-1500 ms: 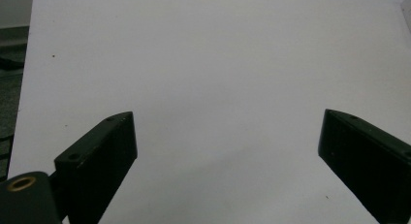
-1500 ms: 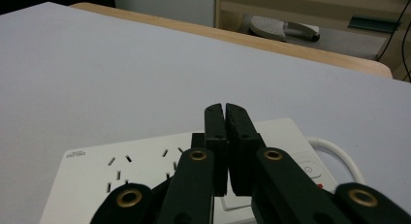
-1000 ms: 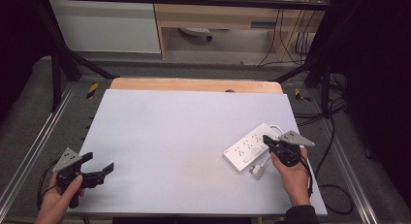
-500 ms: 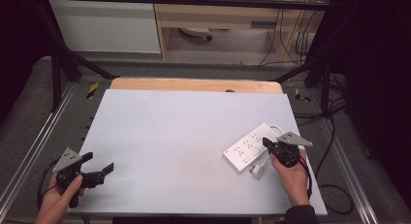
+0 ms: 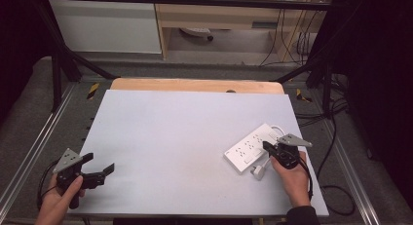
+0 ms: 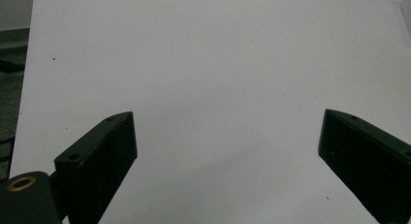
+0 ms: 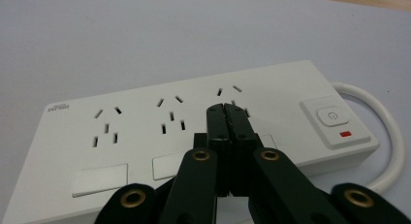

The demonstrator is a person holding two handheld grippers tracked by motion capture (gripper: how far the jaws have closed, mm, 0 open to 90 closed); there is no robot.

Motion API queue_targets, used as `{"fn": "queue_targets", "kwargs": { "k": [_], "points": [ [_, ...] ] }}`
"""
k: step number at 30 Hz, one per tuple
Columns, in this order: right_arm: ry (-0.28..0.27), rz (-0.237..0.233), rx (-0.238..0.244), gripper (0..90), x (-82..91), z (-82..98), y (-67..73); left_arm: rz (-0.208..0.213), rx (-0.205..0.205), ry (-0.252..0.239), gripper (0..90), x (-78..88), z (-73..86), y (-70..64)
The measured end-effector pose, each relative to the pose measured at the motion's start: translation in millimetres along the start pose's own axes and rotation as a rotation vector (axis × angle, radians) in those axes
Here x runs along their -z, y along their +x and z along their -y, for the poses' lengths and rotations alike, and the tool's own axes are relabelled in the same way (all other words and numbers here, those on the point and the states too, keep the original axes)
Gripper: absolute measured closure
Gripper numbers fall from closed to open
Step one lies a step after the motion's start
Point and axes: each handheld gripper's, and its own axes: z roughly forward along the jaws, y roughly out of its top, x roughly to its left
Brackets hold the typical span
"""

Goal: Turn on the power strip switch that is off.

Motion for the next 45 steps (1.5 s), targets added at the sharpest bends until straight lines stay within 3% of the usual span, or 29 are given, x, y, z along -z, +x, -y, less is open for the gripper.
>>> {"fn": "queue_targets", "kwargs": {
  "k": [45],
  "points": [
    [0.049, -0.038, 0.010, 90.0, -6.4, 4.5, 5.9, 0.008, -0.007, 0.005, 6.8, -0.8, 0.1, -1.0]
  ]
}}
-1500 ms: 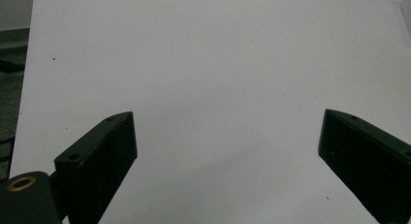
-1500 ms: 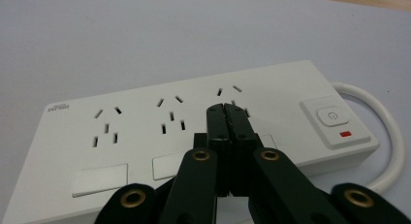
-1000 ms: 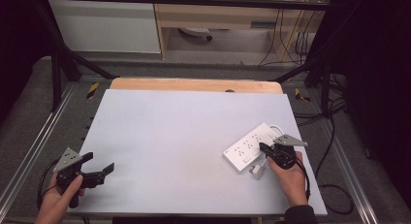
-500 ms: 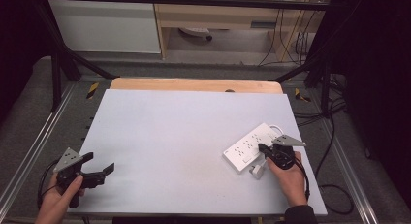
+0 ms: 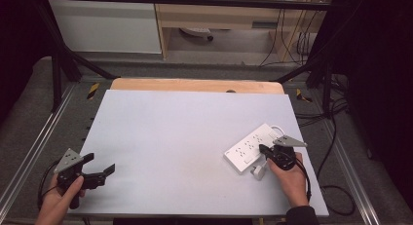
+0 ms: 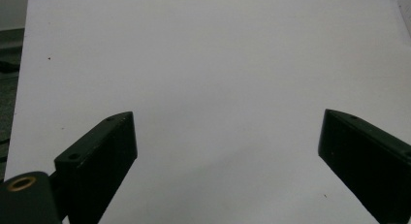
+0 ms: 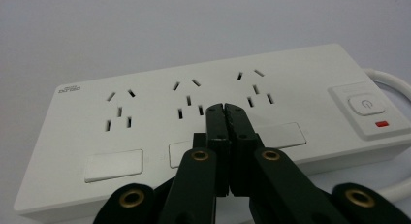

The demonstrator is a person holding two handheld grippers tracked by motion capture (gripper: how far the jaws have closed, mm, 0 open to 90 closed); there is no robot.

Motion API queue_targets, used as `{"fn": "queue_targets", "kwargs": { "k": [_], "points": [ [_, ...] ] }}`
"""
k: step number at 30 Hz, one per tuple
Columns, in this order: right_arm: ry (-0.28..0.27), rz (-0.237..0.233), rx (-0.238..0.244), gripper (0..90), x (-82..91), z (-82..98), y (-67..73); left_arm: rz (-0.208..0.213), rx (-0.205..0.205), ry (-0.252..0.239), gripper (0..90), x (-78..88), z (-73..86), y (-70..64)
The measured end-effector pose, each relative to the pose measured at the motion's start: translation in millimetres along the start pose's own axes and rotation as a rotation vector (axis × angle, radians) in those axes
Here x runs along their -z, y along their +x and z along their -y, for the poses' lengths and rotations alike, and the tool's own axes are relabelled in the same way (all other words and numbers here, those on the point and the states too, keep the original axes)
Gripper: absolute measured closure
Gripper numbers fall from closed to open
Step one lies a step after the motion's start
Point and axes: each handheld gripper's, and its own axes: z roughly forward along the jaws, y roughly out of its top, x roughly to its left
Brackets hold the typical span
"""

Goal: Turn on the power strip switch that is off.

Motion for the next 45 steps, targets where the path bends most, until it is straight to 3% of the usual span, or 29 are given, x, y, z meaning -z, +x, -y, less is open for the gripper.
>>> {"fn": "queue_targets", "kwargs": {
  "k": [45],
  "points": [
    [-0.005, -0.008, -0.004, 90.0, -1.2, 0.7, -0.8, 0.001, -0.004, 0.009, 6.8, -0.8, 0.3, -0.4]
  ]
}}
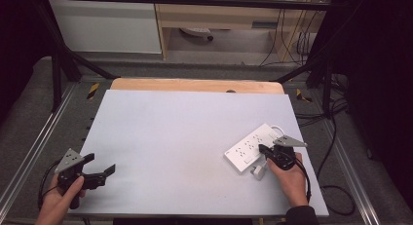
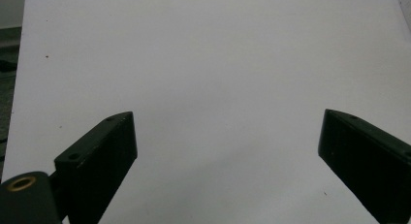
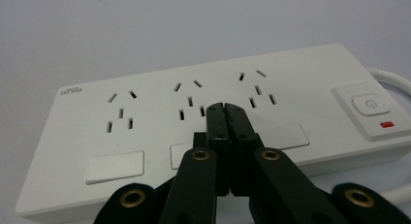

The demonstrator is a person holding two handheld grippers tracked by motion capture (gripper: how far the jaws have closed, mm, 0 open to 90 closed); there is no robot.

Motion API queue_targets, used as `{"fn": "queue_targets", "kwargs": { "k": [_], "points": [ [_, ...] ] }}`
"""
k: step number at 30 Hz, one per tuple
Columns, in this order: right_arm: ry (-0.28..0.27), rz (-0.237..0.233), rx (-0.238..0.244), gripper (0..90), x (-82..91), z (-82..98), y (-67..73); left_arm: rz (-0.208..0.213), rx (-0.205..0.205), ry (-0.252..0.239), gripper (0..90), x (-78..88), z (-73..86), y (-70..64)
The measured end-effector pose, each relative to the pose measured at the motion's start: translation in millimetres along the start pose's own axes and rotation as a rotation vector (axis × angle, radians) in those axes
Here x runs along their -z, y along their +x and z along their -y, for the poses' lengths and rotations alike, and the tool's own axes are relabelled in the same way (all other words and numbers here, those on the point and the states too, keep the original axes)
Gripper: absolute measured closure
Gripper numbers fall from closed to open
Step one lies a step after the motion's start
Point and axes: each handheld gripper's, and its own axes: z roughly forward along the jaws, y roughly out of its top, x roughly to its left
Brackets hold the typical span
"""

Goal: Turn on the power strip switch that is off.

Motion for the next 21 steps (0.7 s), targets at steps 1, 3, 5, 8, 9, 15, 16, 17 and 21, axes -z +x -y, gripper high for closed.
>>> {"fn": "queue_targets", "kwargs": {
  "k": [1, 3, 5, 8, 9, 15, 16, 17, 21],
  "points": [
    [0.000, 0.000, 0.002, 90.0, -0.1, 0.0, -0.1, 0.000, -0.001, 0.001, 6.8, 0.0, 0.0, 0.0],
    [-0.002, -0.001, -0.002, 90.0, -0.2, 0.1, -0.3, 0.000, -0.001, 0.001, 6.8, -0.1, 0.0, 0.0],
    [-0.002, -0.002, -0.003, 90.0, -0.3, 0.2, -0.4, 0.000, -0.001, 0.002, 6.8, -0.2, 0.0, 0.0],
    [-0.003, -0.003, -0.005, 90.0, -0.4, 0.4, -0.6, 0.000, -0.001, 0.002, 6.8, -0.2, 0.0, 0.0],
    [-0.001, -0.005, -0.005, 90.0, -0.3, 0.3, -0.7, 0.000, -0.001, 0.002, 6.8, -0.2, 0.1, 0.0],
    [0.005, 0.001, -0.009, 90.0, -1.5, 1.7, -1.5, 0.001, -0.003, 0.004, 6.8, -0.3, 0.0, -0.1],
    [0.007, -0.001, -0.014, 90.0, -1.3, 1.6, -1.5, 0.000, -0.004, 0.004, 6.8, -0.4, 0.1, -0.2],
    [0.005, -0.001, -0.012, 90.0, -1.4, 1.6, -1.5, 0.000, -0.004, 0.004, 6.8, -0.5, 0.1, -0.2],
    [0.005, 0.001, -0.010, 90.0, -1.4, 1.6, -1.1, 0.000, -0.005, 0.004, 6.8, -0.5, 0.1, -0.2]
  ]
}}
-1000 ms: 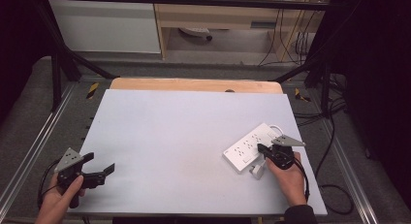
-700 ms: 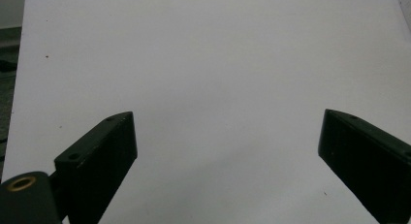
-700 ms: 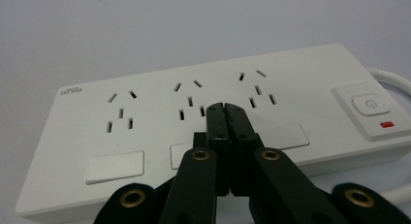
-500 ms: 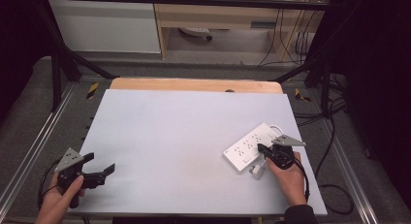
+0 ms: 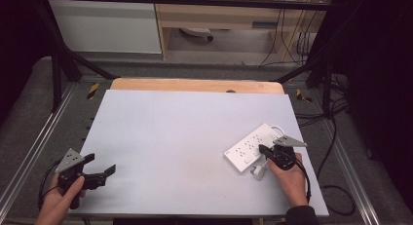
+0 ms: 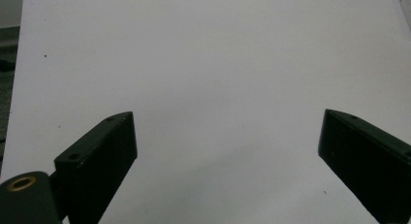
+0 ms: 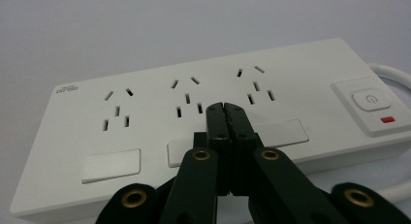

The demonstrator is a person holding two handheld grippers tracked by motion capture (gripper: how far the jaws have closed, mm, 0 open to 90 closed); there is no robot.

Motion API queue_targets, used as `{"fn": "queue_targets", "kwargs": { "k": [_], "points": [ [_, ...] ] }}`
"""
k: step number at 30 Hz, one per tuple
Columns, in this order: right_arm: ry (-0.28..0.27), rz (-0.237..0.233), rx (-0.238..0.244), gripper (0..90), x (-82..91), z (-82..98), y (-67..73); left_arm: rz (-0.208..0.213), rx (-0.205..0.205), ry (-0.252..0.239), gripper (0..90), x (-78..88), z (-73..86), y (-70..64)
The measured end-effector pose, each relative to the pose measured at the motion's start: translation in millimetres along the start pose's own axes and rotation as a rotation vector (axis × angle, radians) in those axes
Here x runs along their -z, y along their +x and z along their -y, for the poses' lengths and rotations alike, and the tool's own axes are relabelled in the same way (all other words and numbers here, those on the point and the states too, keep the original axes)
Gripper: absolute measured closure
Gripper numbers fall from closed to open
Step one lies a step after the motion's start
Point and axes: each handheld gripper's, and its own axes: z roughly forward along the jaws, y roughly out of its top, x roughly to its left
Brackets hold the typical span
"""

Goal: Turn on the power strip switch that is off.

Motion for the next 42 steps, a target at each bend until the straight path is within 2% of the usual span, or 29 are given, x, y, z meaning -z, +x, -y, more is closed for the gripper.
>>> {"fn": "queue_targets", "kwargs": {
  "k": [30, 42],
  "points": [
    [-0.001, 0.007, 0.012, 90.0, 0.1, -0.2, 1.5, 0.001, -0.003, -0.001, 6.8, -0.1, -0.1, -0.4],
    [-0.026, 0.001, 0.011, 89.0, 2.0, -1.4, 2.3, 0.001, -0.002, 0.000, 6.8, 0.0, -0.1, -0.4]
  ]
}}
